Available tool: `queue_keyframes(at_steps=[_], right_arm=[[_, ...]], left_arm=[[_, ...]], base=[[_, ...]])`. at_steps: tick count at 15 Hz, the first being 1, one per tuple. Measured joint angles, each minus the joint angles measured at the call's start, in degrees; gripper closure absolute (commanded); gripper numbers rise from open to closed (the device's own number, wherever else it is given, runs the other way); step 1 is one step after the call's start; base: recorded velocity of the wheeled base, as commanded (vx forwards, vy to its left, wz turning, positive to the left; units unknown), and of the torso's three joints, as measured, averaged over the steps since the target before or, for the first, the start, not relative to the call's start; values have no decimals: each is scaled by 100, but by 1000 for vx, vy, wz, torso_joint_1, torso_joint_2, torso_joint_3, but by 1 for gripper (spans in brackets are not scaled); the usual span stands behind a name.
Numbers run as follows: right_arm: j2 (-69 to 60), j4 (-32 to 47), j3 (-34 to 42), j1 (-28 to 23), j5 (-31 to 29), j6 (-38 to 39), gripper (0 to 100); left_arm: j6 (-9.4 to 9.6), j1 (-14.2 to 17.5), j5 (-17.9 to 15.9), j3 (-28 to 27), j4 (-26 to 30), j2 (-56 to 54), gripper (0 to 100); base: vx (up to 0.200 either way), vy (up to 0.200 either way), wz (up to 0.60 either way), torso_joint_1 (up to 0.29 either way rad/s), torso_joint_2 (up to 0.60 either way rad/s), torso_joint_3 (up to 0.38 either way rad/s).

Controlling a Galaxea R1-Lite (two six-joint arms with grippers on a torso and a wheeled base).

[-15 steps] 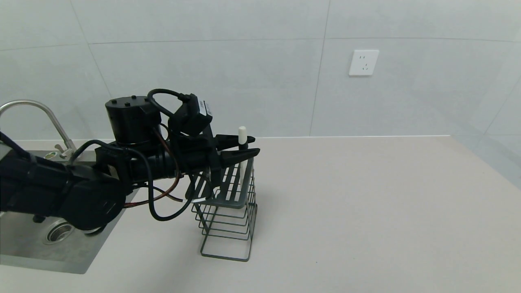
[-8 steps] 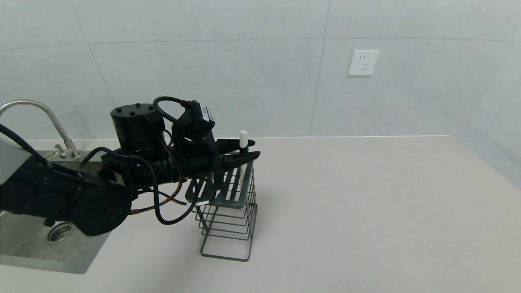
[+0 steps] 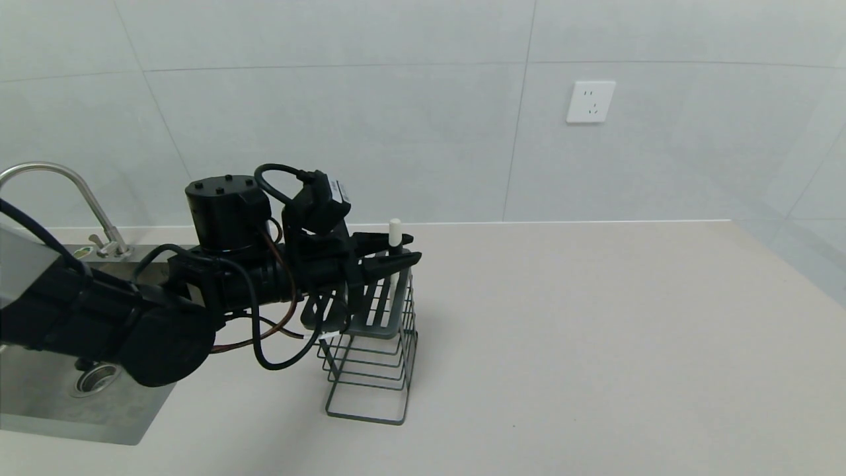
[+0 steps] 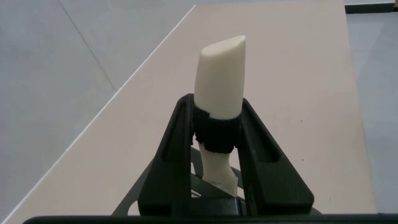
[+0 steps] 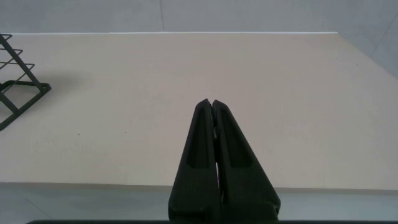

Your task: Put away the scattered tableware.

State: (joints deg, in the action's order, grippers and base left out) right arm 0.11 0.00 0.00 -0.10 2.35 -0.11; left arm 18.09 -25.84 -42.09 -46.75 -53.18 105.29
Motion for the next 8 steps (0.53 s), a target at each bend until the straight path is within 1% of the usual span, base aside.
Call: queue_keyframes(at_steps=[1, 2, 3, 4, 8], right_arm=[[0, 0, 0, 0, 0, 0, 100], [0, 0, 0, 0, 0, -2, 100], [0, 0, 0, 0, -1, 1, 100], [0, 0, 0, 0, 0, 1, 100], [0, 0, 0, 0, -1, 4, 100]], left_arm=[[-17, 0, 0, 48, -46, 2, 100], [-101, 0, 0, 78, -99, 6, 100], [-176, 0, 0, 94, -160, 11, 0], [-204, -1, -2, 105, -200, 11, 0], [-211, -12, 0, 116, -316, 24, 0]], base=[[0, 0, 0, 0, 0, 0], [0, 0, 0, 0, 0, 0], [0, 0, 0, 0, 0, 0], [0, 0, 0, 0, 0, 0], [0, 0, 0, 0, 0, 0]])
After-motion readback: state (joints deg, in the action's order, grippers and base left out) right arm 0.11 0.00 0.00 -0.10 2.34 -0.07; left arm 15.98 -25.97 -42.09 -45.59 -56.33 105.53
